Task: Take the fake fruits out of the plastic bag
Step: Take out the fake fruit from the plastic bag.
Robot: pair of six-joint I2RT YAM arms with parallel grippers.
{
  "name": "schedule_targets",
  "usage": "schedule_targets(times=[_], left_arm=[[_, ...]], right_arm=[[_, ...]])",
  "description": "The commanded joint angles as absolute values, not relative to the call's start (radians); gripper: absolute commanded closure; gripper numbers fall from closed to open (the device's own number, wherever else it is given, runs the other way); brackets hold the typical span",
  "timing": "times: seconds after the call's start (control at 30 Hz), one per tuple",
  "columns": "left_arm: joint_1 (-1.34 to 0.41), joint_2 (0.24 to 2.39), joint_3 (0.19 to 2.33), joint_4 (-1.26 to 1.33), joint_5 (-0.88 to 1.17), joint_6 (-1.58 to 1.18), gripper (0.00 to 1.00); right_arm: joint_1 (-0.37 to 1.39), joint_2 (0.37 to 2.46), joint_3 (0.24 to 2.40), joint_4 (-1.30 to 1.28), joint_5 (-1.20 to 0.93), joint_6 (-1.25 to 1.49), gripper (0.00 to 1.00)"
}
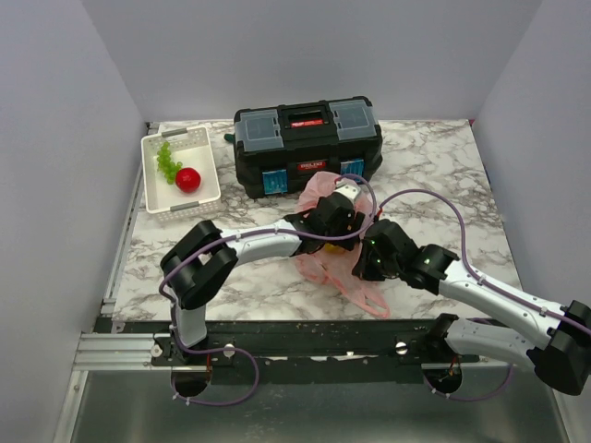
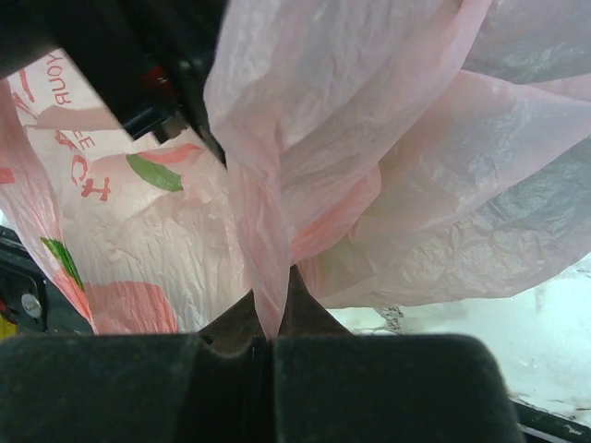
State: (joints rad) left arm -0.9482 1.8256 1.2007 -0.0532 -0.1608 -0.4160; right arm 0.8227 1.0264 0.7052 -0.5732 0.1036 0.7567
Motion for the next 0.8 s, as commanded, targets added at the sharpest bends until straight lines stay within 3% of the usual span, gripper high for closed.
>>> schedule_targets(times=[0.0, 0.17, 0.3, 0.53, 0.77], left_arm=[[-0.948, 1.881, 1.243, -0.116, -0.241, -0.407, 0.21], [-0.948, 1.927, 1.265, -0.146, -0.244, -0.402, 0.21], [-0.948, 1.940, 1.275, -0.144, -0.232, -0.391, 0.27], [-0.948, 1.882, 1.261, -0.130, -0.197, -0.370, 0.61], [-0.948, 1.729, 1.192, -0.132, -0.084, -0.387, 0.76]], right_arm=[[0.820, 1.021, 0.705, -0.564, 0.095, 0.737, 0.99], [0.819, 1.025, 0.695, -0.552, 0.096, 0.735, 0.99], [0.819, 1.033, 0.695, -0.548, 0.096, 0.737, 0.99], [0.819, 1.034, 0.698, -0.552, 0.114, 0.742, 0.99], [0.820, 1.025, 0.708, -0.584, 0.210, 0.764, 0.99]])
